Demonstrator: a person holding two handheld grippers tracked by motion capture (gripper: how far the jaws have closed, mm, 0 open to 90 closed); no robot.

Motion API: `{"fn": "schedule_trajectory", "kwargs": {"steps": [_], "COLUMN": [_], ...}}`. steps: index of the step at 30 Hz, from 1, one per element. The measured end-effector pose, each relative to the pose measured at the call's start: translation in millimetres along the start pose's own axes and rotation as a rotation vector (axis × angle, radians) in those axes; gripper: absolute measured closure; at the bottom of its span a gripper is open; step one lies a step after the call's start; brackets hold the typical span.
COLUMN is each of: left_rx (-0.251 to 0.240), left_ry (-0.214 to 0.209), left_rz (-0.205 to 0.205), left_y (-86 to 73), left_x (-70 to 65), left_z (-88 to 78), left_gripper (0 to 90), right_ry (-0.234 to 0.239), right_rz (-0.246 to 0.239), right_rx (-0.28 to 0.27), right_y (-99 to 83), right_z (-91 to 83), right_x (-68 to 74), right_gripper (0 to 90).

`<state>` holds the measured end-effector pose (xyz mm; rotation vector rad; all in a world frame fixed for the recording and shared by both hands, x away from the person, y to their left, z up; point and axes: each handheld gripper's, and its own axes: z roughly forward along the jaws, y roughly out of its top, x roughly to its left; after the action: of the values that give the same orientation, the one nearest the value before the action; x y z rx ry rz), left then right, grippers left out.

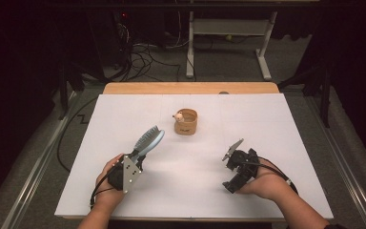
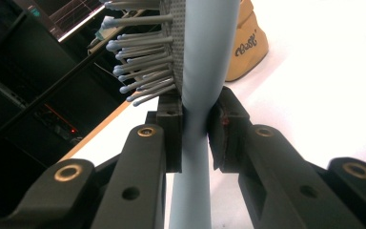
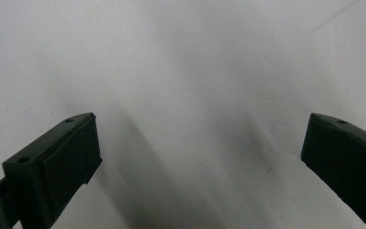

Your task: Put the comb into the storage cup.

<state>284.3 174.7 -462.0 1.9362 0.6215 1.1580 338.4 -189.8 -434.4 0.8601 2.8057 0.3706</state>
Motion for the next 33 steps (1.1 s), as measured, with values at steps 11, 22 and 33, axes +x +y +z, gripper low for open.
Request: {"fn": "schedule_trajectory", "kwargs": {"steps": [11, 22, 33], "left_rx": [-0.012, -0.035, -0.068], "left_ry": [-0.02, -0.038, -0.075], "left_rz": [-0.106, -0.229, -0.331], "left_y": [-3.4, -8.7, -12.0], "left_x": [12.6, 26.7, 35.8], "left_z": [-2.4, -6.3, -9.4], "left_gripper": [77.0, 77.0, 77.1], "right_ry": [-0.018, -0.028, -0.018], "right_rz": [0.033, 0.08, 0.138], "right_rx": [-0.056, -0.174, -0.357], "right_y": [-21.5, -37.3, -47.6], "right_z": [1.7, 0.8, 4.1], "right_x": [-9.6, -14.4, -13.9], "right_gripper": [0.2, 0.2, 0.2]}}
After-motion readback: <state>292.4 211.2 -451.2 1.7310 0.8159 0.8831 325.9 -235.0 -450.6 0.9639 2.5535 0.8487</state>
